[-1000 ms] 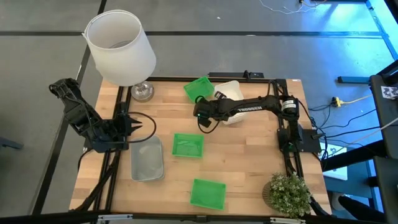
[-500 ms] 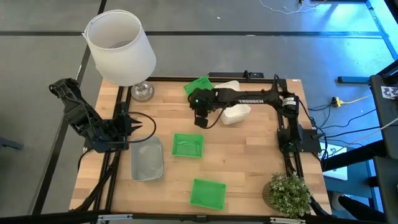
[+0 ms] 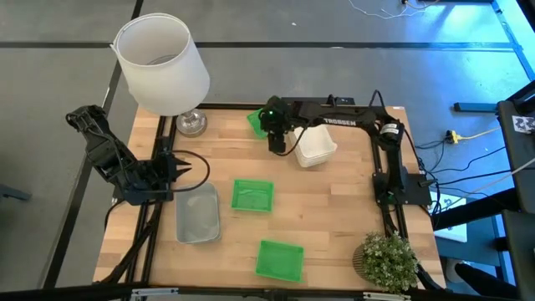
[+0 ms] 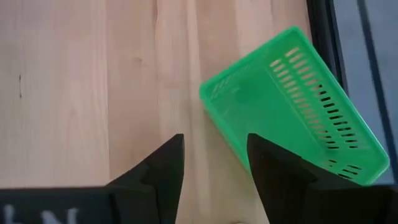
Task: Stack baskets by color
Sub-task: Stack the top green bin on top of the middle green bin
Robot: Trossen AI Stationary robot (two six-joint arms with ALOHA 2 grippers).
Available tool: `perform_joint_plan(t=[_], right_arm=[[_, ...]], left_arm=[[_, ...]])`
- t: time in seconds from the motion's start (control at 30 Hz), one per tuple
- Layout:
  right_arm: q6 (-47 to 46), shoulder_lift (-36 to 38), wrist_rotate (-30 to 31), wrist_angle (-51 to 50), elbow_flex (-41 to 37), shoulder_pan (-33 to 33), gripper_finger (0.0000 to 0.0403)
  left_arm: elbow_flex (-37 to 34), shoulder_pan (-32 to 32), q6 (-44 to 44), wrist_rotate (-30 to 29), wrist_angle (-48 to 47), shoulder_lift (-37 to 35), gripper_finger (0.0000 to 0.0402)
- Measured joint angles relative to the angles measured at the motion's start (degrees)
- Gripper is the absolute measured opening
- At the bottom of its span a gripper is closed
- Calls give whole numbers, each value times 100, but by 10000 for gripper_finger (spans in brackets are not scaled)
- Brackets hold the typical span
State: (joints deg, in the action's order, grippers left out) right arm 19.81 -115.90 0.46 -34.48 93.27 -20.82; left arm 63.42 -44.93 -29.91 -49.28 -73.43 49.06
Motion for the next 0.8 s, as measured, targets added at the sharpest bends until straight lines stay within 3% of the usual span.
perform_joint_plan(t=[0.1, 0.67, 0.8], right_arm=[[218, 2, -209, 89, -125, -100, 176], [626, -333, -99, 306, -269, -356, 176], [785, -577, 276, 433, -269, -347, 176]], left_arm=[[0, 1, -2, -95, -1, 0, 41], [0, 0, -122, -519, -2, 0, 41], [0, 2, -153, -557, -2, -2, 41]])
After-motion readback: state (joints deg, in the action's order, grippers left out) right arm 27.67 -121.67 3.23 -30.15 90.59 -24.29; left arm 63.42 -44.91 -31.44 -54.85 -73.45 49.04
